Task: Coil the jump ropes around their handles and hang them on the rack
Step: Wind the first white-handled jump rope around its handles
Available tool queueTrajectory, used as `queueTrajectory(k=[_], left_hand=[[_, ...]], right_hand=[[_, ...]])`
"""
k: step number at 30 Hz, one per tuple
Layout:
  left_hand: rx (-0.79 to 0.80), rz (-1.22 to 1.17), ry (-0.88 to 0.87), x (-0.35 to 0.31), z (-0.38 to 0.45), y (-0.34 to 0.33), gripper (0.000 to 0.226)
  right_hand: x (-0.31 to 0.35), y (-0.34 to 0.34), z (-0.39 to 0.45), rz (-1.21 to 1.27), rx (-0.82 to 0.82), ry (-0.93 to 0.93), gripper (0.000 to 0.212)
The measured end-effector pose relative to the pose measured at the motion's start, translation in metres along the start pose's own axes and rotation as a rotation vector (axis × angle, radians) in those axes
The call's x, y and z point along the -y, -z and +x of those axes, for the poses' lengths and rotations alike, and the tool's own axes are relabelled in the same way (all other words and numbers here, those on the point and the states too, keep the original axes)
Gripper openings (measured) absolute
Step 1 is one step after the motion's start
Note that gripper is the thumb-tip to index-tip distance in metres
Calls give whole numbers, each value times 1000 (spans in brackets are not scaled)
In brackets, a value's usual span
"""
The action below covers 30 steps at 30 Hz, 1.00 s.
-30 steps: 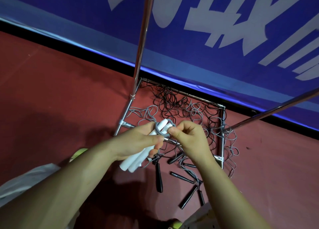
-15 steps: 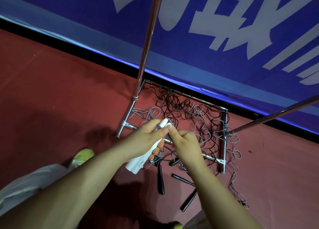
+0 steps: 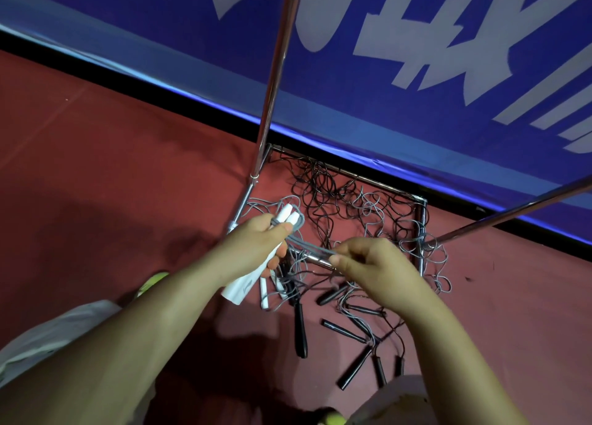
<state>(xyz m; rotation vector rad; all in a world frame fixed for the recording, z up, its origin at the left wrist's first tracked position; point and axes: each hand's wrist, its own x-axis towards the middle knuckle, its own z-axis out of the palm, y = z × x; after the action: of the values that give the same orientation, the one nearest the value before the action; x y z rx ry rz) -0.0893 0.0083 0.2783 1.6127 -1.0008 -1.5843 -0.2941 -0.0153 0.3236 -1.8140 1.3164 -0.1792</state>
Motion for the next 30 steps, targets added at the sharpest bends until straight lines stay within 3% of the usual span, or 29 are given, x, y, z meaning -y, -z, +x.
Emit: queueTrajectory(k=[4,7,19,25,27,30], left_hand=[[101,180,14,4,-2,-1,17],[191,290,17,2,-6,-6,20],[546,400,5,-2,-30,-31,16],[531,304,-118,-6,-40,-35,16],[473,191,-117,-6,-38,-31,24],[358,-38,-113,-7,-33,-23,26]], right_hand=[[8,6,-1,360,8,59,31],[10,5,-1,533,35,69,29],[2,-2,12,477,48,57,17],[-12,-15,23,726,313,-287,25],[-14,-15,24,863,295,-357,24],[-10,-13,23,1013,227,-269,19]])
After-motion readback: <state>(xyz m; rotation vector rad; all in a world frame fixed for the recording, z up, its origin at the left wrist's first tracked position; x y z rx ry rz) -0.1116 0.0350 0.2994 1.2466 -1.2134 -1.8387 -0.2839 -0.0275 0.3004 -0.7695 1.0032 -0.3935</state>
